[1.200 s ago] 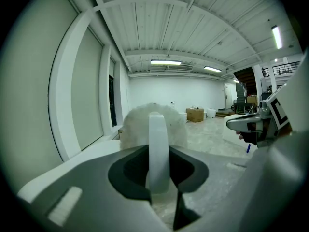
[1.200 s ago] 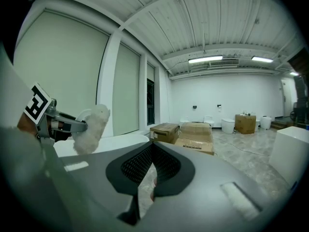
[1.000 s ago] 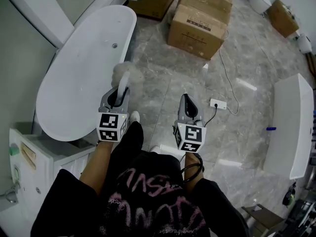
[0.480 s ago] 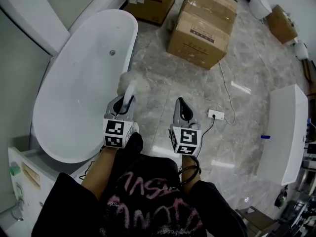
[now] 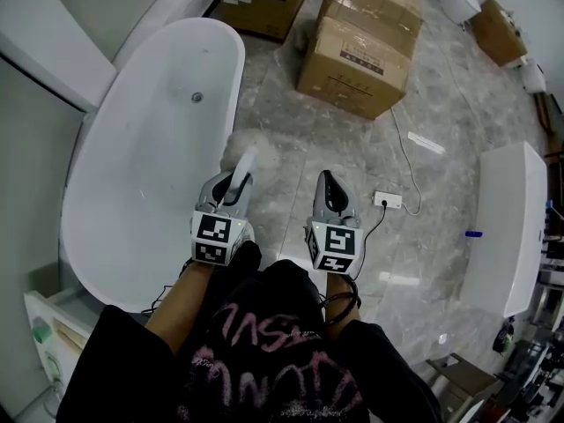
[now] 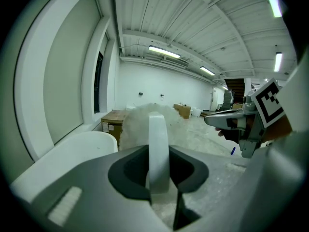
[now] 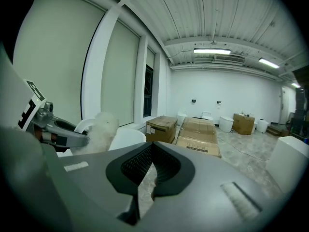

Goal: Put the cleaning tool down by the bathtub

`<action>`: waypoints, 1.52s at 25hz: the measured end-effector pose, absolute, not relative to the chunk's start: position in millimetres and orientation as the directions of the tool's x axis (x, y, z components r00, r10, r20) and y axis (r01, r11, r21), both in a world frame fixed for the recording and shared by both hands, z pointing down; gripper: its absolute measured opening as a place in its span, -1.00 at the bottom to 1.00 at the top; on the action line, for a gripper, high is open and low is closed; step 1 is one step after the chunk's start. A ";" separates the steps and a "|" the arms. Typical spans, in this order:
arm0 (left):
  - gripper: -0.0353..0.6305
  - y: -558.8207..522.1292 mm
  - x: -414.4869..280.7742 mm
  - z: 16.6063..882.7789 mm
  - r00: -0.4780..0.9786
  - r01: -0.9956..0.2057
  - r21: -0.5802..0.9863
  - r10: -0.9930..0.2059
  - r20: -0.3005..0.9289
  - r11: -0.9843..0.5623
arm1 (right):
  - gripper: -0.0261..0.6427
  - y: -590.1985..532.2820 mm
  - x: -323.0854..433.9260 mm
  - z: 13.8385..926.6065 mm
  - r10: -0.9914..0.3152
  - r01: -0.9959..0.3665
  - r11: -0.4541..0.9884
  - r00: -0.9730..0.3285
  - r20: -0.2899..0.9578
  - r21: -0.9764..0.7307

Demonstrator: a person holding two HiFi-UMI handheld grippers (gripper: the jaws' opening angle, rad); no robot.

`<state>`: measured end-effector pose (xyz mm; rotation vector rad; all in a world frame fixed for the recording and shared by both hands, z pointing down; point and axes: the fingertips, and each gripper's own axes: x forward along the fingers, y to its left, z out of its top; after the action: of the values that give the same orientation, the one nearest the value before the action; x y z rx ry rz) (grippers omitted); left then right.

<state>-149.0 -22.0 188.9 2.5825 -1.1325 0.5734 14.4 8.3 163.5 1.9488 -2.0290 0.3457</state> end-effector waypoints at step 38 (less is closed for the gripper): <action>-0.64 -80.0 -55.5 310.0 0.508 -0.803 0.107 -0.579 0.638 -0.586 | -0.88 -49.2 126.1 284.3 -0.846 -0.994 0.103 -0.111 0.521 -0.044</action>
<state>-55.5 -80.0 310.0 2.3633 -1.1433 0.7866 126.1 -49.2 284.3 1.8018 -2.0232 0.5556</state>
